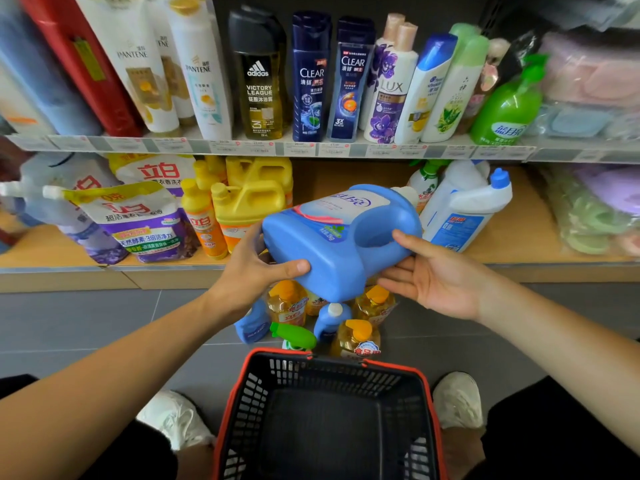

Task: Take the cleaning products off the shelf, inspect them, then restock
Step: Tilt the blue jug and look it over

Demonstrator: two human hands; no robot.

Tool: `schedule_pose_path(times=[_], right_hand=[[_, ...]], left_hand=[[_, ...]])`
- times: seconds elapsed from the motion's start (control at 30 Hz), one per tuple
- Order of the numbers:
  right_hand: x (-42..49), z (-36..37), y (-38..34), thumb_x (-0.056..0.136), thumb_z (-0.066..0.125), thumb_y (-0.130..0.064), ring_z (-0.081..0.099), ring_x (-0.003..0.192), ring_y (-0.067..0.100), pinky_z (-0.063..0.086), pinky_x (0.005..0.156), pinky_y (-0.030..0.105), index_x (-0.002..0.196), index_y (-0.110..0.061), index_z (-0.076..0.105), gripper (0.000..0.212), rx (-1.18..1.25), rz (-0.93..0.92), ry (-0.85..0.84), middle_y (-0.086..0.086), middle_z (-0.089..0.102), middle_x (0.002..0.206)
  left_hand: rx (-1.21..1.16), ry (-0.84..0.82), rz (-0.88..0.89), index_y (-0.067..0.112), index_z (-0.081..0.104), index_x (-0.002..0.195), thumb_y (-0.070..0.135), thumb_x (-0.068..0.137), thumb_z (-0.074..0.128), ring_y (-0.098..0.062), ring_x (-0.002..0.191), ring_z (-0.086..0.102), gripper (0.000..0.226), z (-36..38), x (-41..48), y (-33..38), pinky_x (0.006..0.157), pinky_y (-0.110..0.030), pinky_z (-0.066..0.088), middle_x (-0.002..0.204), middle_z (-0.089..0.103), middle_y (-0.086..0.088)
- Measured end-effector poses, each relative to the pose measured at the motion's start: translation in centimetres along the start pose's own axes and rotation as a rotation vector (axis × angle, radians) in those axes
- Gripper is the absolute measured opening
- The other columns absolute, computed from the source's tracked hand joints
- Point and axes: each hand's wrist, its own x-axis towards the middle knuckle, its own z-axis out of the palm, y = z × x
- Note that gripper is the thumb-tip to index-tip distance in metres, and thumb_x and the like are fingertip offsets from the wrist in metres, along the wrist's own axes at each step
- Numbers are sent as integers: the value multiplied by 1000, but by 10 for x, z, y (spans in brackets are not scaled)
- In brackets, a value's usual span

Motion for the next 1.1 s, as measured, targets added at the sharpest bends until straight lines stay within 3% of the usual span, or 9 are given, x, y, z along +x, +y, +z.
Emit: schedule_pose_path(times=[0.13, 0.23, 0.43, 0.6, 0.8, 0.9, 0.97, 1.03, 1.1], right_hand=[[-6, 6, -2, 76, 75, -22, 76, 92, 20, 61, 64, 29, 111, -14, 70, 36, 84, -44, -22, 9, 76, 105], [-6, 9, -3, 76, 75, -24, 74, 87, 15, 59, 58, 23, 113, -14, 70, 39, 155, -70, -21, 6, 75, 106], [-3, 15, -8, 76, 75, -23, 73, 82, 13, 59, 63, 23, 118, -15, 67, 44, 206, -124, -53, 3, 76, 101], [2, 17, -14, 80, 71, -18, 72, 108, 23, 61, 82, 34, 120, -13, 64, 41, 209, -162, -26, 10, 73, 119], [2, 21, -22, 79, 68, -15, 74, 101, 22, 62, 79, 33, 115, -8, 66, 37, 193, -212, 54, 11, 75, 112], [0, 23, -23, 84, 66, -10, 75, 97, 23, 63, 76, 33, 112, -6, 66, 29, 232, -234, 101, 14, 76, 108], [-2, 25, -23, 91, 63, -7, 76, 93, 23, 63, 72, 32, 110, -6, 66, 20, 247, -250, 127, 14, 77, 104], [-2, 27, -24, 95, 60, -6, 76, 91, 23, 63, 71, 31, 109, -6, 67, 15, 235, -261, 142, 14, 77, 101], [-3, 29, -24, 96, 59, -6, 76, 91, 23, 63, 73, 31, 108, -5, 67, 14, 226, -271, 154, 14, 77, 101]], left_hand=[[-33, 0, -21, 18, 51, 138, 55, 40, 99, -22, 116, 68, 115, 0, 2, -2, 83, -30, 59, 131, 66, -5], [-51, -10, -56, 18, 52, 139, 56, 41, 99, -23, 117, 68, 115, 4, 3, -8, 86, -33, 59, 133, 65, -8], [-203, -88, -249, 9, 55, 137, 57, 49, 96, -27, 117, 68, 109, 15, 1, -16, 90, -35, 59, 128, 70, -11], [-186, -62, -385, 17, 63, 129, 57, 70, 80, -27, 113, 71, 74, 25, 3, -20, 91, -36, 59, 124, 72, -9], [-121, -44, -397, 37, 63, 131, 60, 88, 63, -24, 100, 75, 49, 40, 1, -12, 76, -31, 60, 129, 68, 1], [-88, 59, -345, 36, 51, 143, 55, 96, 56, -24, 113, 68, 51, 56, -2, -13, 78, -32, 60, 136, 62, 3], [-32, 210, -253, 29, 51, 145, 48, 97, 59, -23, 122, 61, 52, 63, -4, -14, 95, -43, 57, 140, 59, 1], [41, 308, -91, 25, 55, 140, 38, 98, 63, -19, 123, 60, 44, 66, -7, -12, 104, -49, 52, 137, 60, 3], [81, 301, 117, 23, 56, 137, 31, 98, 65, -16, 125, 59, 40, 68, -13, -9, 104, -49, 52, 136, 60, 5]])
